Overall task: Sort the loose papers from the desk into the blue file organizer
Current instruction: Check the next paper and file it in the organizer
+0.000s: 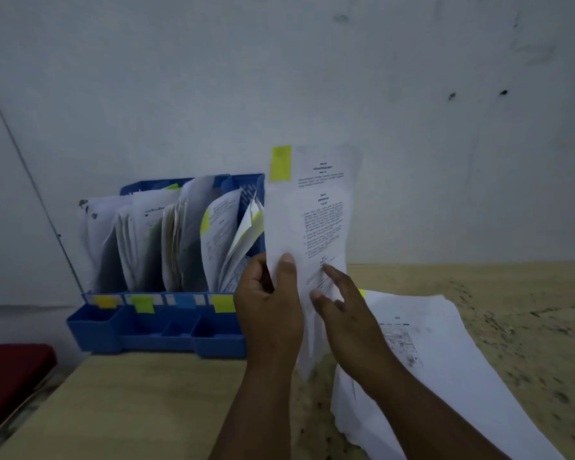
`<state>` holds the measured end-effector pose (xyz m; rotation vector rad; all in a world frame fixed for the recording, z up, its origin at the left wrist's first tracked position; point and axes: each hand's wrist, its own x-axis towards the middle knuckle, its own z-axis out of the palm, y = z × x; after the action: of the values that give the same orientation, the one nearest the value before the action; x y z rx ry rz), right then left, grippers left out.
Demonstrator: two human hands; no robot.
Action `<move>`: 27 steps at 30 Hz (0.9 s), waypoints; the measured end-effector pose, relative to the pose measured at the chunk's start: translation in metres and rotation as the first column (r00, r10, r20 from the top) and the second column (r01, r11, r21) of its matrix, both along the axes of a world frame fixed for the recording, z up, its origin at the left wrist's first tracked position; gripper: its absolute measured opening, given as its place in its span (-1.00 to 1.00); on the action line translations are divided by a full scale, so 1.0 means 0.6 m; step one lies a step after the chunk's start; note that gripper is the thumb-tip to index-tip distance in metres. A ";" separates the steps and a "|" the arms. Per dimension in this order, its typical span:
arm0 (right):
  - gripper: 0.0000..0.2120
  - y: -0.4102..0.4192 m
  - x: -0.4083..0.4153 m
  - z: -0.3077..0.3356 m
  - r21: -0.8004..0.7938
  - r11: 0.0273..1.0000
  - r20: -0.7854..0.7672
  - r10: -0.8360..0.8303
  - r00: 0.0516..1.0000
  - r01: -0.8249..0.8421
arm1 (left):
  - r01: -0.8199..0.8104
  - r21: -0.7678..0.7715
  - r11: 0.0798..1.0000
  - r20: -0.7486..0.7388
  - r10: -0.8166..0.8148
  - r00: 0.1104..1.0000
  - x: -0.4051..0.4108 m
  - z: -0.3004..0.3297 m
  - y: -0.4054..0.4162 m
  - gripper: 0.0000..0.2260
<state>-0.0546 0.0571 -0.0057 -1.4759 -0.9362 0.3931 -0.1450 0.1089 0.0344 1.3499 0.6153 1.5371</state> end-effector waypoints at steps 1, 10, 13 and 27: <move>-0.63 0.012 -0.004 0.010 0.013 1.000 -0.026 0.019 0.999 -0.019 | -0.003 0.022 1.000 -0.027 0.003 1.000 0.001 0.007 0.003 -0.94; -0.71 0.115 -0.031 0.098 0.119 0.974 -0.144 0.209 0.967 -0.193 | -0.119 0.203 0.972 -0.120 0.146 0.982 -0.014 0.059 0.057 -0.93; -0.70 0.146 -0.045 0.111 0.084 0.971 -0.117 0.233 0.965 -0.224 | -0.178 0.198 0.964 -0.118 0.203 0.972 -0.027 0.072 0.086 -0.94; -0.82 0.233 -0.089 0.121 -0.003 0.961 -0.222 0.270 0.937 -0.277 | -0.211 0.129 0.969 -0.331 0.243 0.912 -0.061 0.085 0.172 -0.90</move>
<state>-0.1078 0.1970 0.0666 -1.3029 -0.9609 0.7649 -0.1815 0.2123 0.0854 1.6853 0.9600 1.5352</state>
